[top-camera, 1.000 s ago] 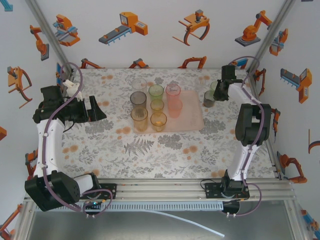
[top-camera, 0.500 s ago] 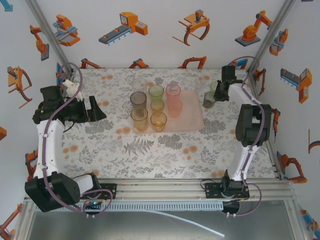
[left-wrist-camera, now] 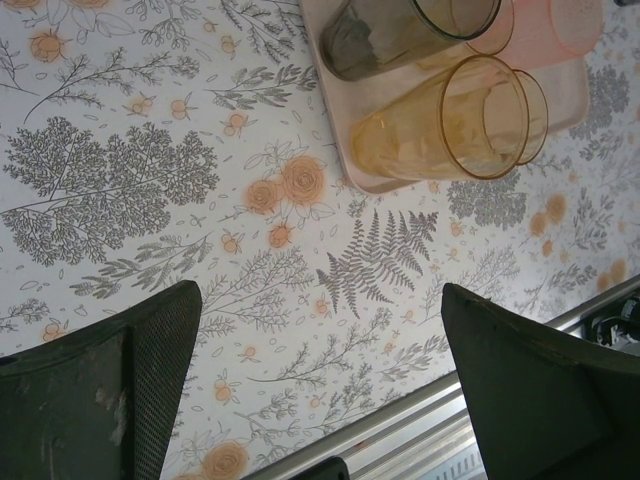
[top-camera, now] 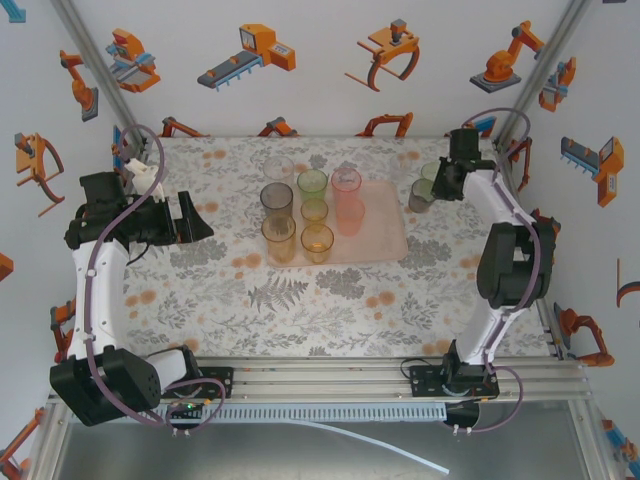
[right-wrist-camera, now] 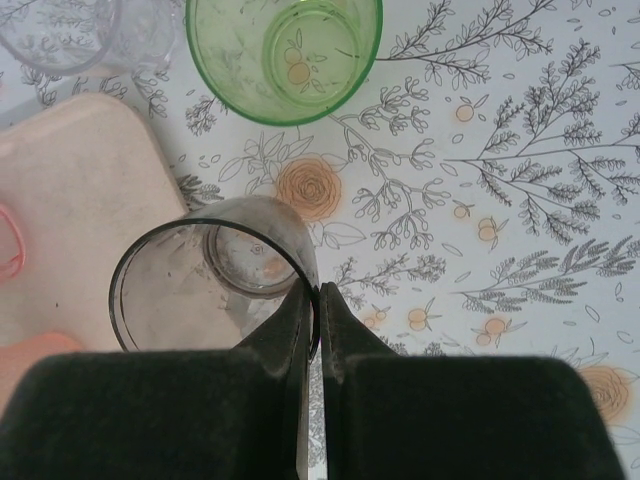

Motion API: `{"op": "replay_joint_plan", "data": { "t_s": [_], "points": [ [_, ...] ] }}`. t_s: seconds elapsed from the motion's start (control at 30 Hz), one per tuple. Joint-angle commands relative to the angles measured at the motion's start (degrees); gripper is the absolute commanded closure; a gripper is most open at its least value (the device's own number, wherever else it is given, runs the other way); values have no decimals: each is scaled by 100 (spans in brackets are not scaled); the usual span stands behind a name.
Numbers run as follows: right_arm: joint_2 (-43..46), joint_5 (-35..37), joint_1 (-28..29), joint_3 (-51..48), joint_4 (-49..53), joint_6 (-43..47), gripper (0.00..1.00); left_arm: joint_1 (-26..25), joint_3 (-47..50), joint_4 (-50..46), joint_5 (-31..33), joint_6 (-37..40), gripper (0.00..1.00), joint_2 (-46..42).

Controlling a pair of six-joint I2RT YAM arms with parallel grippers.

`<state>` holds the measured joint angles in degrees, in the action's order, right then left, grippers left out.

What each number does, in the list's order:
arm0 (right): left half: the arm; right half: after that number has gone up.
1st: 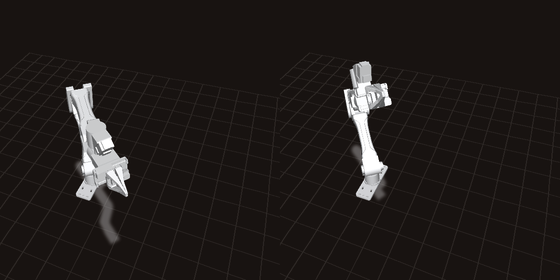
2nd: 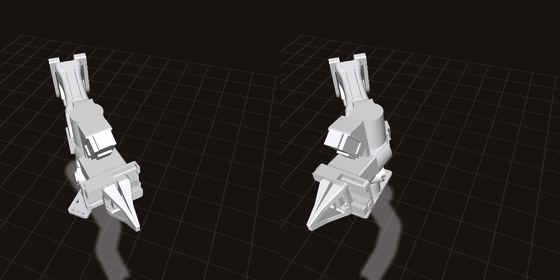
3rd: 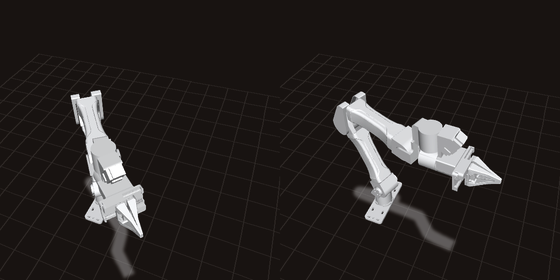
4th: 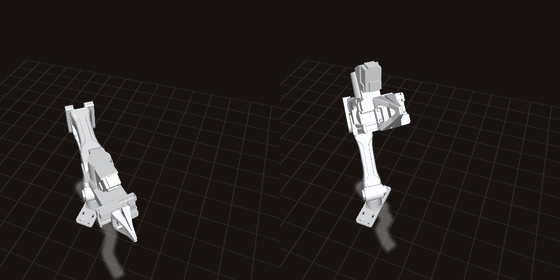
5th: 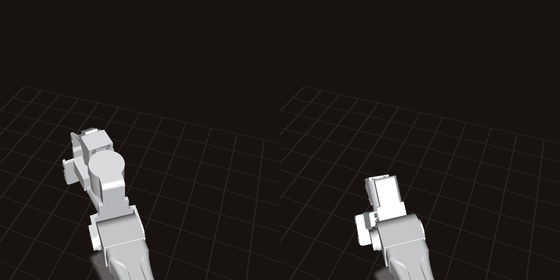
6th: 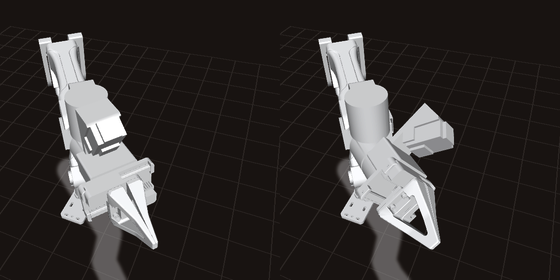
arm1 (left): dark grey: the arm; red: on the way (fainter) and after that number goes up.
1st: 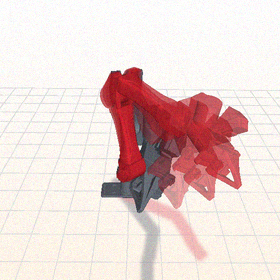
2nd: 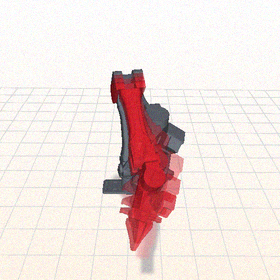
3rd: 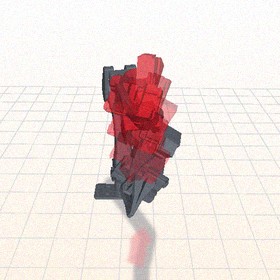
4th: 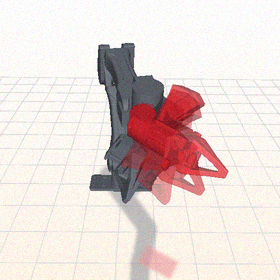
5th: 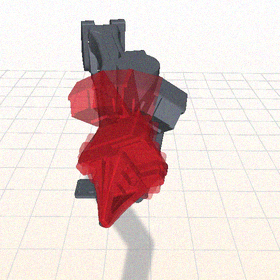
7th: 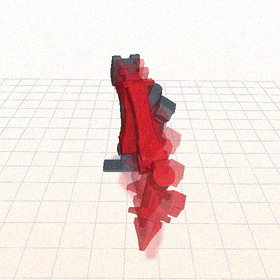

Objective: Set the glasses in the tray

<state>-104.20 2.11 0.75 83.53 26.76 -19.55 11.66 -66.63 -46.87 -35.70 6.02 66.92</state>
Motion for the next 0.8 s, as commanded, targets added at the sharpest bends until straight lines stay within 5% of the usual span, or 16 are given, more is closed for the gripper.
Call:
{"op": "replay_joint_plan", "data": {
  "t_s": [0.0,0.3,0.77],
  "points": [
    [517,-140,11,-220,126,-75,94,12,-50,62,-183,-70,3,-75],
    [1429,115,603,-871,408,-70,93,-49,-102,99,-200,-98,3,-93],
    [2072,611,2412,-1394,466,-622,93,-120,-71,126,-218,-109,3,-45]
  ]
}}
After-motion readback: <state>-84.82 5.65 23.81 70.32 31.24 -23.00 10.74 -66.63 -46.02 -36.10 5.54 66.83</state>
